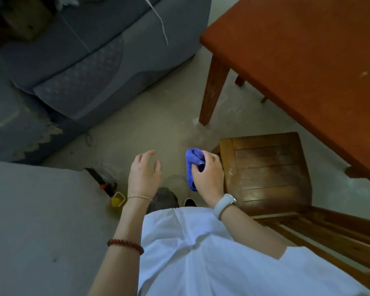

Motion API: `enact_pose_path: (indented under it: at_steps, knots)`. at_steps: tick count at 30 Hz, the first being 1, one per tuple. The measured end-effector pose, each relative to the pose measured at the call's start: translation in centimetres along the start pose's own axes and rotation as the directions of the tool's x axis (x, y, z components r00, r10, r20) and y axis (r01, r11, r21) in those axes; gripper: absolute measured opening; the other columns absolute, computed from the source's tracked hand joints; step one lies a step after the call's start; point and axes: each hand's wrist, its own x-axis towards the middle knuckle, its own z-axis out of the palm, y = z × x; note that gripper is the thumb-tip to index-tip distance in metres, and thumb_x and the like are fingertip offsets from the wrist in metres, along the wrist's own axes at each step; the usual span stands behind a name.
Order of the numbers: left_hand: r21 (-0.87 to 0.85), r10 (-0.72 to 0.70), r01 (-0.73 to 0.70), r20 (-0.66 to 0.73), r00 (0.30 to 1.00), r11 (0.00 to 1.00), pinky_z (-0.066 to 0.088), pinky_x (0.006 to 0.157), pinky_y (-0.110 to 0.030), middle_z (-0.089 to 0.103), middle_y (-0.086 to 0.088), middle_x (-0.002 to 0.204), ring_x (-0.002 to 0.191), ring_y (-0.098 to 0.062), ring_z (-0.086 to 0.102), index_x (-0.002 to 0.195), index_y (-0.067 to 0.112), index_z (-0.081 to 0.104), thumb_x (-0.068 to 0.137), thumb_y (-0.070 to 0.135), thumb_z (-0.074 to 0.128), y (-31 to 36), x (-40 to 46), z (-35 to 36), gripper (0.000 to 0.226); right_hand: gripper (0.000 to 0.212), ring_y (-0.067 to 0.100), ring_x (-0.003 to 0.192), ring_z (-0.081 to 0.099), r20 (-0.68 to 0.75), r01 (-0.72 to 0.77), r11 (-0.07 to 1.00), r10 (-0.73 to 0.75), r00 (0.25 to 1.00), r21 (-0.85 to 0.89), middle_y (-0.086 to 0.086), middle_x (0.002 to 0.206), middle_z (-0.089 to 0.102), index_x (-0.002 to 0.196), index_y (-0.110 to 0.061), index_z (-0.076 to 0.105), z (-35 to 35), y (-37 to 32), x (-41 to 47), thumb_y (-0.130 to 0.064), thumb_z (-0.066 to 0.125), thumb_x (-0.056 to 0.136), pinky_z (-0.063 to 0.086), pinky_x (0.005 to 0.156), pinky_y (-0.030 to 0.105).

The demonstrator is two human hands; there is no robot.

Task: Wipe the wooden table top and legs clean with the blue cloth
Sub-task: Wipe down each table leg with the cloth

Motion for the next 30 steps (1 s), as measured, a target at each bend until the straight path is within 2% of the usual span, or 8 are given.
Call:
enact_pose_path:
  at_steps: [5,10,12,14,18,24,27,30]
  knots:
    - [0.026,0.14,-0.148,0.181,0.973,0.989,0.036,0.098,-0.03,0.048,-0.009,0.13,0.119,-0.024,0.046,0.13,0.011,0.047,0.092,0.017,0.048,4.1,8.9,0.4,0.038,0.032,0.025,0.11,0.048,-0.128,-0.144,0.987,0.153,0.98,0.075,0.009,0.121,0.052,0.117,-0.013,0.053,-1.0,-2.4,6.8,-0.017,0.057,0.085,0.042,0.094,0.042]
    - [0.003,0.259,-0.283,0.391,0.883,0.959,0.036,0.098,-0.028,0.048,-0.007,0.131,0.118,-0.021,0.047,0.13,0.012,0.046,0.092,0.019,0.049,8.3,19.7,1.2,0.038,0.028,0.03,0.104,0.052,-0.279,-0.287,0.932,0.342,0.897,0.219,0.013,0.115,0.055,0.11,-0.01,0.055,0.3,-4.2,13.5,-0.019,0.054,0.083,0.044,0.088,0.042]
    - [-0.001,0.302,-0.348,0.499,0.812,0.937,0.036,0.098,-0.027,0.049,-0.006,0.131,0.117,-0.019,0.048,0.13,0.014,0.046,0.092,0.02,0.049,9.7,24.2,1.3,0.038,0.03,0.029,0.106,0.051,-0.324,-0.383,0.88,0.463,0.825,0.282,0.013,0.119,0.051,0.116,-0.009,0.052,1.2,-4.7,15.9,-0.015,0.055,0.086,0.043,0.087,0.035]
    - [0.013,0.37,-0.473,0.603,0.706,0.881,0.037,0.099,-0.029,0.05,-0.006,0.13,0.117,-0.018,0.049,0.129,0.013,0.046,0.092,0.02,0.049,11.2,28.7,1.4,0.038,0.03,0.027,0.106,0.051,-0.371,-0.447,0.79,0.599,0.71,0.42,0.011,0.122,0.048,0.118,-0.01,0.051,2.4,-5.7,17.8,-0.015,0.054,0.088,0.041,0.085,0.031]
    - [0.046,0.427,-0.671,0.739,0.521,0.74,0.036,0.098,-0.03,0.051,-0.009,0.128,0.116,-0.023,0.05,0.127,0.009,0.048,0.091,0.018,0.051,13.7,35.8,3.1,0.037,0.029,0.025,0.106,0.052,-0.406,-0.399,0.618,0.767,0.498,0.677,0.008,0.123,0.047,0.119,-0.014,0.05,4.5,-8.3,21.4,-0.015,0.053,0.089,0.041,0.087,0.031]
    - [0.047,0.37,-0.797,0.868,0.331,0.602,0.038,0.099,-0.034,0.052,-0.012,0.129,0.115,-0.026,0.051,0.127,0.006,0.048,0.09,0.016,0.052,14.6,39.1,6.5,0.038,0.039,0.028,0.114,0.049,-0.376,-0.397,0.506,0.853,0.362,0.766,0.01,0.129,0.044,0.127,-0.011,0.046,6.6,-9.9,24.0,-0.016,0.055,0.089,0.041,0.096,0.035]
    - [0.018,0.371,-0.814,0.884,0.284,0.581,0.039,0.097,-0.035,0.051,-0.012,0.129,0.112,-0.026,0.052,0.128,0.007,0.046,0.09,0.015,0.052,14.0,39.8,8.0,0.039,0.038,0.027,0.113,0.049,-0.373,-0.399,0.489,0.865,0.335,0.776,0.01,0.128,0.045,0.126,-0.01,0.047,8.0,-9.2,25.0,-0.015,0.055,0.089,0.042,0.095,0.036]
    - [0.016,0.387,-0.782,0.863,0.326,0.623,0.04,0.094,-0.035,0.047,-0.012,0.133,0.113,-0.027,0.052,0.132,0.008,0.041,0.09,0.014,0.052,13.0,41.0,10.0,0.044,0.034,0.027,0.105,0.054,-0.373,-0.369,0.486,0.864,0.337,0.792,0.009,0.118,0.051,0.118,-0.011,0.051,9.8,-7.4,26.7,-0.023,0.053,0.086,0.046,0.086,0.038]
